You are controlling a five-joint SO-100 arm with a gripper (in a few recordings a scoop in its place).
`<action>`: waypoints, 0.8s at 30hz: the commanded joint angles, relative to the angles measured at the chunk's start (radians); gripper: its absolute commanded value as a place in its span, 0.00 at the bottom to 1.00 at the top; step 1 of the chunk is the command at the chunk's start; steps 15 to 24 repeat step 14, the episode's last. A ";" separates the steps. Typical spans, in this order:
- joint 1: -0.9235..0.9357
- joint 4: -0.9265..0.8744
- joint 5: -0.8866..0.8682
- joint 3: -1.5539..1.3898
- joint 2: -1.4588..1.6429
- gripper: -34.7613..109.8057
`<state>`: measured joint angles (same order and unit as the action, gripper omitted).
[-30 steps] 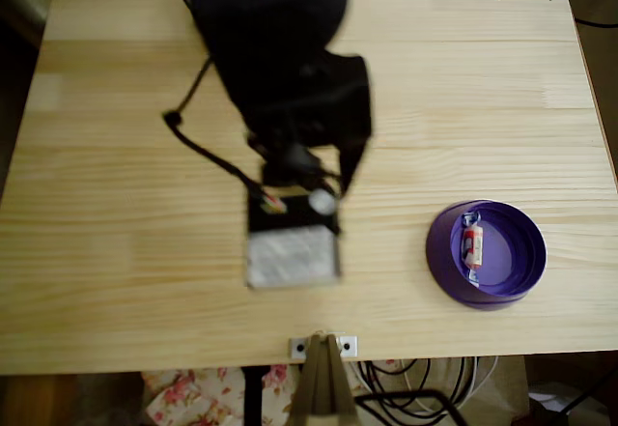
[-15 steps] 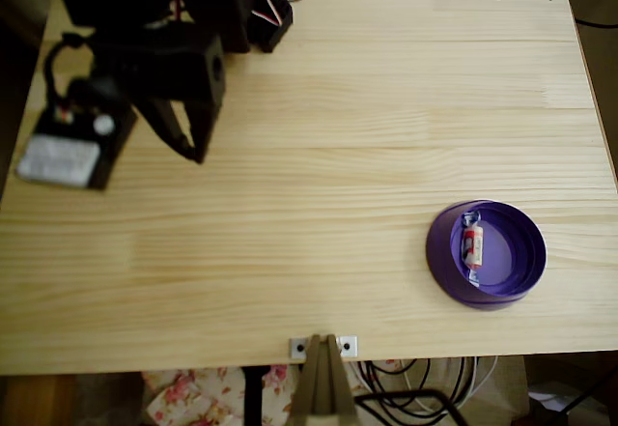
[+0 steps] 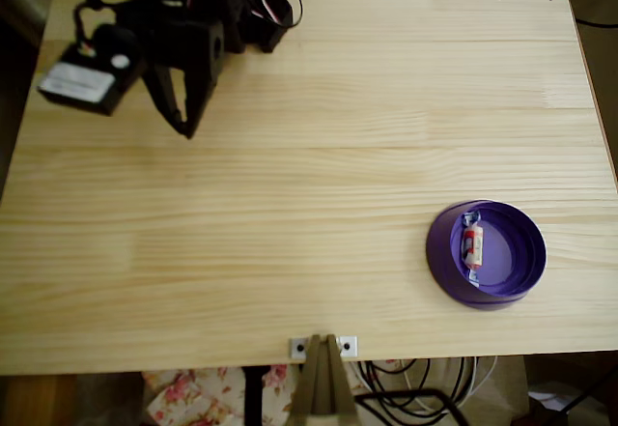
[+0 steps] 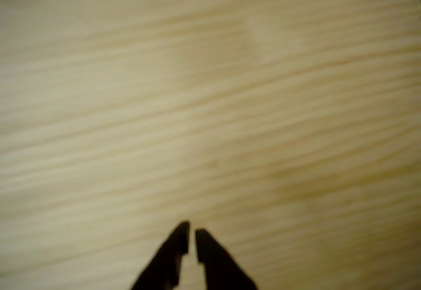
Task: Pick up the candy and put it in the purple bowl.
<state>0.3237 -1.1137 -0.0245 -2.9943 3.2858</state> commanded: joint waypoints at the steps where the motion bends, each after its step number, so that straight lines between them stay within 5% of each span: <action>1: 0.005 0.009 -0.021 -0.003 0.015 0.24; 24: -0.006 0.008 -0.008 -0.003 0.015 0.24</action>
